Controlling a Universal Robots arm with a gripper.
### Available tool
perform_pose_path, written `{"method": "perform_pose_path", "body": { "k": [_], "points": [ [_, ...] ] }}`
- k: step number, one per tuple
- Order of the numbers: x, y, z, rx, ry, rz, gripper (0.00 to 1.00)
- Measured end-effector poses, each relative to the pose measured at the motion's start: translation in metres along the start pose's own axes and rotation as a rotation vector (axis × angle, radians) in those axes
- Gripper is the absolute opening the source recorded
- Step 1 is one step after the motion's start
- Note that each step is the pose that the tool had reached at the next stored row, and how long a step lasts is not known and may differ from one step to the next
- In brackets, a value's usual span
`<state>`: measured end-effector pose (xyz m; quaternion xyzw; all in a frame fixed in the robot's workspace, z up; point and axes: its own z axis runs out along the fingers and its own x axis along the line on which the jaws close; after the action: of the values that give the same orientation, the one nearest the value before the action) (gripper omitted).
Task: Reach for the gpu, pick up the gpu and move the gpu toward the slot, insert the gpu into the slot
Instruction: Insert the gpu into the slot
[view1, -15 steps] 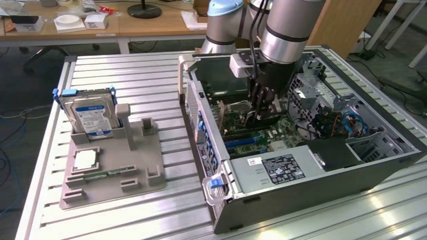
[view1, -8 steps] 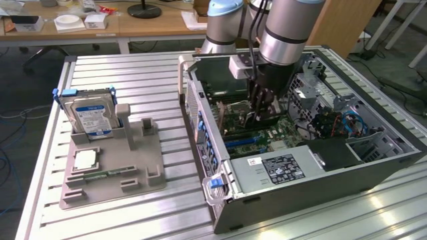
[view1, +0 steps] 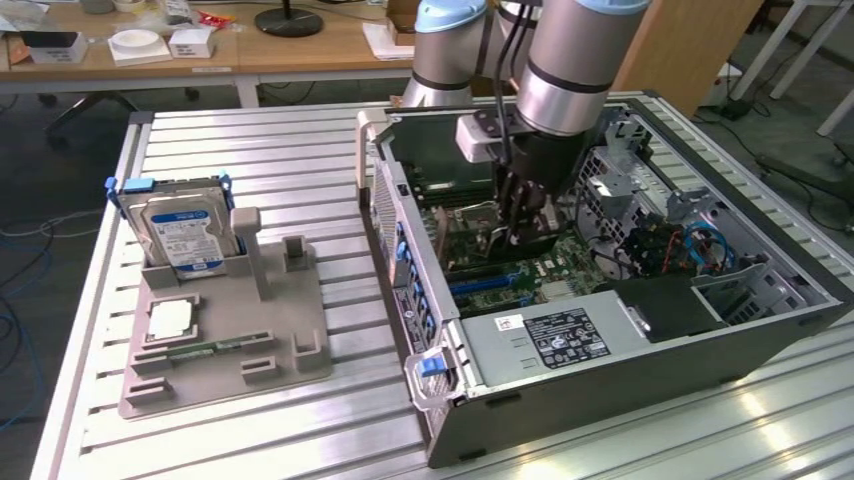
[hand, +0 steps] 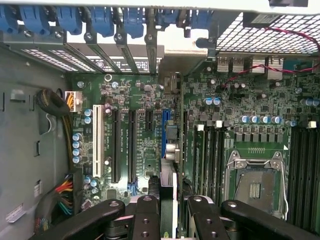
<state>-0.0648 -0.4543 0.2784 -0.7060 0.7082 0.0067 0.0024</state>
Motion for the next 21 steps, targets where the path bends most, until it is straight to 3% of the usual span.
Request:
{"method": "perform_pose_path", "body": {
  "k": [21],
  "points": [
    [0.0003, 0.0039, 0.0076, 0.0, 0.0001, 0.0, 0.26]
  ]
}}
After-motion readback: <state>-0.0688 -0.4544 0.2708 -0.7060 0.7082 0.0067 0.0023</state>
